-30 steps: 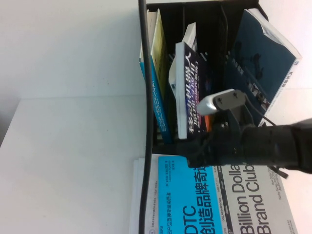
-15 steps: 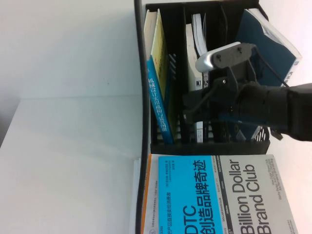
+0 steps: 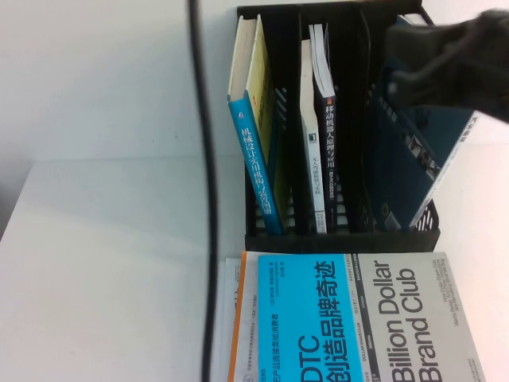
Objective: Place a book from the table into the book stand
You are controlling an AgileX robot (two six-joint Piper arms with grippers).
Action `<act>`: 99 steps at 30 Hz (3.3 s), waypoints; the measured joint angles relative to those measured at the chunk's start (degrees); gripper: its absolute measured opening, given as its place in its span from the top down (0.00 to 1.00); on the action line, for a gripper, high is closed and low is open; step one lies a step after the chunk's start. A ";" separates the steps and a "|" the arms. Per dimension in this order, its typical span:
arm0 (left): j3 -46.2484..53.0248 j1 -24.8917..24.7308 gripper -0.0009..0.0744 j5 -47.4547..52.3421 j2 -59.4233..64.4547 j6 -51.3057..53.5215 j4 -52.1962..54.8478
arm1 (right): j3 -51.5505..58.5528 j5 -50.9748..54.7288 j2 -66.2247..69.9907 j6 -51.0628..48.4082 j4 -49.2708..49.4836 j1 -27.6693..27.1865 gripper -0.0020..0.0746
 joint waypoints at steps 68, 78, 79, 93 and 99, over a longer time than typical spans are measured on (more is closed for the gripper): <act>109.58 0.00 0.99 -66.50 -55.54 -18.39 14.59 | 47.51 34.61 -76.23 114.52 -114.61 0.00 0.98; 111.32 0.88 0.99 -66.51 -56.86 -18.72 14.59 | 47.87 34.61 -76.23 114.61 -114.61 0.00 0.98; 112.13 1.66 0.99 -66.51 -57.94 -18.96 14.59 | 47.87 34.61 -76.23 114.61 -114.61 0.00 0.98; 131.03 23.70 0.99 -66.62 -82.54 -23.98 12.96 | 47.87 34.61 -76.23 114.61 -114.61 0.00 0.98; 133.54 25.11 0.99 -55.65 -85.84 -23.98 12.05 | 47.87 34.56 -76.23 114.61 -114.61 0.00 0.98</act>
